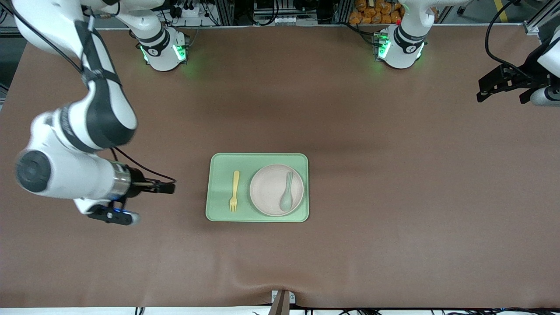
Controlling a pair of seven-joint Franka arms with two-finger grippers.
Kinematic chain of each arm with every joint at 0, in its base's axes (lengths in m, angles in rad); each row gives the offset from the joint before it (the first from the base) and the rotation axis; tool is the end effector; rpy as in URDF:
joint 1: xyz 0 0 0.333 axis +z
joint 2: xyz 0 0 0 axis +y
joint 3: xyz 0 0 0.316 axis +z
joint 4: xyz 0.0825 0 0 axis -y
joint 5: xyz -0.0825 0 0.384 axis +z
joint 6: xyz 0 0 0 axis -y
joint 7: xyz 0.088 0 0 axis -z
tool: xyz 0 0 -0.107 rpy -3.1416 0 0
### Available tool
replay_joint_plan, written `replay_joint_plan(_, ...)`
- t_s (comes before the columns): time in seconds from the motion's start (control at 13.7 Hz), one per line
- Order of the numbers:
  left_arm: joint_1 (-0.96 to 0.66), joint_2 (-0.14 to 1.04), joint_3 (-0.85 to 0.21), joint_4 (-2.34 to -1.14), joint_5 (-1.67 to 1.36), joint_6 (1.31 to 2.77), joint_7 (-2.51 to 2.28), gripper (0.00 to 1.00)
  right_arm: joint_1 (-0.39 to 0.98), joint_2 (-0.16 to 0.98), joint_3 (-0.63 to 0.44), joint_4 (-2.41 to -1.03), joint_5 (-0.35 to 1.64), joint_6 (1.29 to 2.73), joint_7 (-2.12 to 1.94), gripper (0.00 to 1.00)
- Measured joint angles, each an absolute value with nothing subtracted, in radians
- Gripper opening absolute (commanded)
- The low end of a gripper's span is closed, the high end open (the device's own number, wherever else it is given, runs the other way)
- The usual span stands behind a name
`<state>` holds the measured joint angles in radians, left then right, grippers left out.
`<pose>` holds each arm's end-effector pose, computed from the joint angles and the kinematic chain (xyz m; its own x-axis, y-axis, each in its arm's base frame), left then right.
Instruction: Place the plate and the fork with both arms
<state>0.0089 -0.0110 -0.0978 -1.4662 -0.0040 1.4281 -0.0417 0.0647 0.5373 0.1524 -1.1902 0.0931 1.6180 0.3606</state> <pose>0.5338 -0.0484 0.6668 0.9985 -0.0477 -0.0272 -0.0477 -0.9989 0.0018 0.6868 0.1350 0.4722 0.9749 -0.1575 -0.1573 -0.1773 -0.9767 -0.1213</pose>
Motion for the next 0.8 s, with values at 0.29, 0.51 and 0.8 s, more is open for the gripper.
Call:
replay_joint_plan(0.29, 0.01, -0.011, -0.097, -1.466, -0.004, 1.428, -0.042, 1.0, 0.008, 0.415, 0.141, -1.216, 0.08, 1.537, 0.286, 1.0)
replay_joint_plan(0.51, 0.011, -0.011, -0.094, -1.466, -0.004, 1.428, -0.042, 1.0, 0.009, 0.286, 0.138, -1.32, 0.079, 1.546, 0.281, 1.0)
replay_joint_plan(0.8, 0.013, -0.011, -0.093, -1.466, -0.004, 1.428, -0.042, 1.0, 0.009, 0.099, 0.137, -1.509, 0.057, 1.579, 0.264, 1.0)
